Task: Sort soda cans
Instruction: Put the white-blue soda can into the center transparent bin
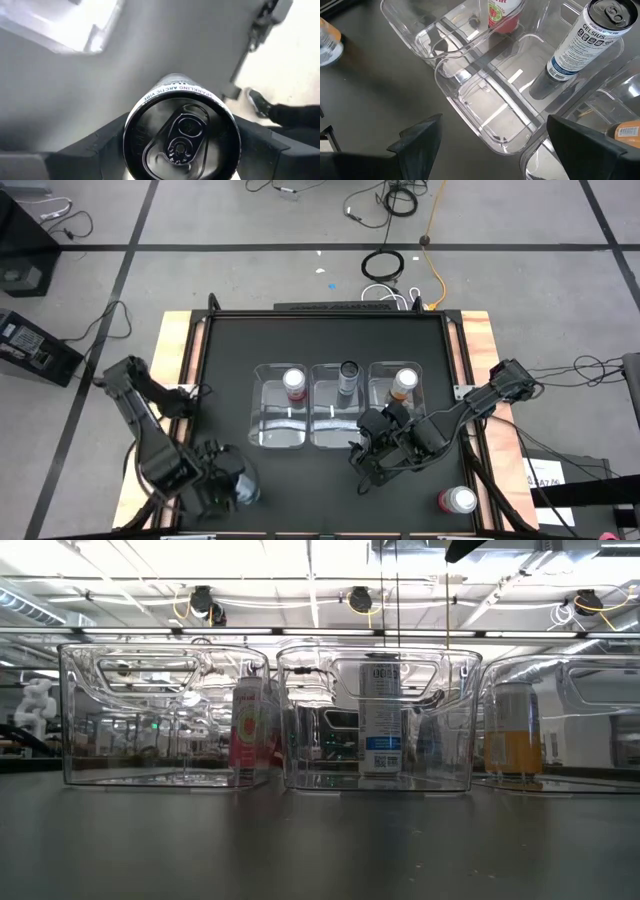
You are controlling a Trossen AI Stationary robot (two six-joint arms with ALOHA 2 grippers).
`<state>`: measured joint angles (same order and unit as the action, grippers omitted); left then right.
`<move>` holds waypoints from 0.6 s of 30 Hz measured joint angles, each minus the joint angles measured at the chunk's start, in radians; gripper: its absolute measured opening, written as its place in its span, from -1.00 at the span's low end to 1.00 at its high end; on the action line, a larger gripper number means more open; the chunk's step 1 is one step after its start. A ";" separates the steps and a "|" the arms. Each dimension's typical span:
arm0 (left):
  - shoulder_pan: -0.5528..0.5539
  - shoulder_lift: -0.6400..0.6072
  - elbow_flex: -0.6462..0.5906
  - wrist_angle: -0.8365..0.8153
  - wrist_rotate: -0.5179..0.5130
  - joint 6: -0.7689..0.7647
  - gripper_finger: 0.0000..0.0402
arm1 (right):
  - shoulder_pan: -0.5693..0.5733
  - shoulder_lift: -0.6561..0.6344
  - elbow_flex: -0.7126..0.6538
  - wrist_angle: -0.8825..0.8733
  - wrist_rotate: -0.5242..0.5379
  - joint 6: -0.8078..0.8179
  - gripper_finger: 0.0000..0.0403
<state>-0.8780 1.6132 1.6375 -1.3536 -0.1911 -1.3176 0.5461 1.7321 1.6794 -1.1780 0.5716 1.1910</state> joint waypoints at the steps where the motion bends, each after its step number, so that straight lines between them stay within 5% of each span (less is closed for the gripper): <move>1: 0.018 -0.007 0.012 -0.022 -0.006 0.025 0.43 | 0.000 0.000 0.000 0.000 0.000 0.001 0.73; 18: 0.470 -0.067 0.250 -0.039 -0.021 0.738 0.43 | 0.000 0.000 0.000 0.001 0.000 0.141 0.73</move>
<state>-0.4085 1.5467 1.8876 -1.3925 -0.2121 -0.5799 0.5461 1.7321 1.6794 -1.1774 0.5716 1.3321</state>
